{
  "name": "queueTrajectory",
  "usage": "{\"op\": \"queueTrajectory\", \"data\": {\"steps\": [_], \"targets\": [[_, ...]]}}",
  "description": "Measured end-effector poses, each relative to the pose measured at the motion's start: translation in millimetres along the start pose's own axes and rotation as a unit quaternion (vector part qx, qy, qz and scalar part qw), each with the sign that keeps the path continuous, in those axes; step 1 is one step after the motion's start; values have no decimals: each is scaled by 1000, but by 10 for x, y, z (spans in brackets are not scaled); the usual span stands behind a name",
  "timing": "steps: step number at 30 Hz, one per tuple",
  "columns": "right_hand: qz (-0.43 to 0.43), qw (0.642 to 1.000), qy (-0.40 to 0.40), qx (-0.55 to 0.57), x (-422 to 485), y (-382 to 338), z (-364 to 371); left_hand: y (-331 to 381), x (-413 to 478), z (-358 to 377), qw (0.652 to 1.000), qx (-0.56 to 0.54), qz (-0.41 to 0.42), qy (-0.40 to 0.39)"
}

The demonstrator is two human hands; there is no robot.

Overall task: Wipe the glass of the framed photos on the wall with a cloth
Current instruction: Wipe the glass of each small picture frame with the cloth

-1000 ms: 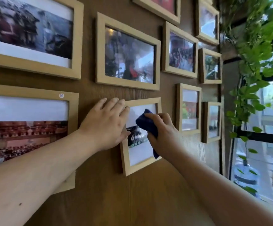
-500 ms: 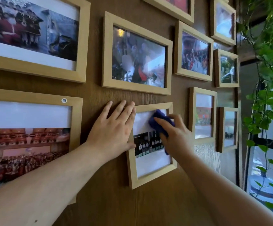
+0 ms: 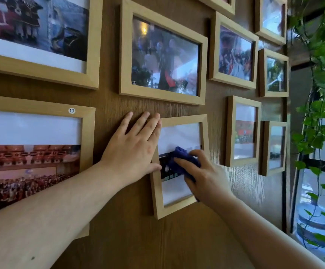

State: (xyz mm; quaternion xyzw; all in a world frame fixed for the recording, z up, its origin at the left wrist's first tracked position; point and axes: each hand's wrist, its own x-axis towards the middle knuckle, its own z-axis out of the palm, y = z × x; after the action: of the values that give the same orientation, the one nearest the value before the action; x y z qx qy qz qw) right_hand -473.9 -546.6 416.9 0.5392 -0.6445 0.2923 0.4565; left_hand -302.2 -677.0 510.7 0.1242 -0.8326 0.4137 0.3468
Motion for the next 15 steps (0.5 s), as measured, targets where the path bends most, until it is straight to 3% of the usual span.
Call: {"op": "queueTrajectory", "data": {"steps": [5,10,15], "targets": [[113,993,11,-25,-167,249,-43,1,-3,5,1000,8,-1,-4],[38,999,-31,17,-323,-4,39,4,-3,-18,1000,13,3,-6],[-70,993,-94,-12,-416,-127,64,10,-4,-34,1000,16,4,-11]]}}
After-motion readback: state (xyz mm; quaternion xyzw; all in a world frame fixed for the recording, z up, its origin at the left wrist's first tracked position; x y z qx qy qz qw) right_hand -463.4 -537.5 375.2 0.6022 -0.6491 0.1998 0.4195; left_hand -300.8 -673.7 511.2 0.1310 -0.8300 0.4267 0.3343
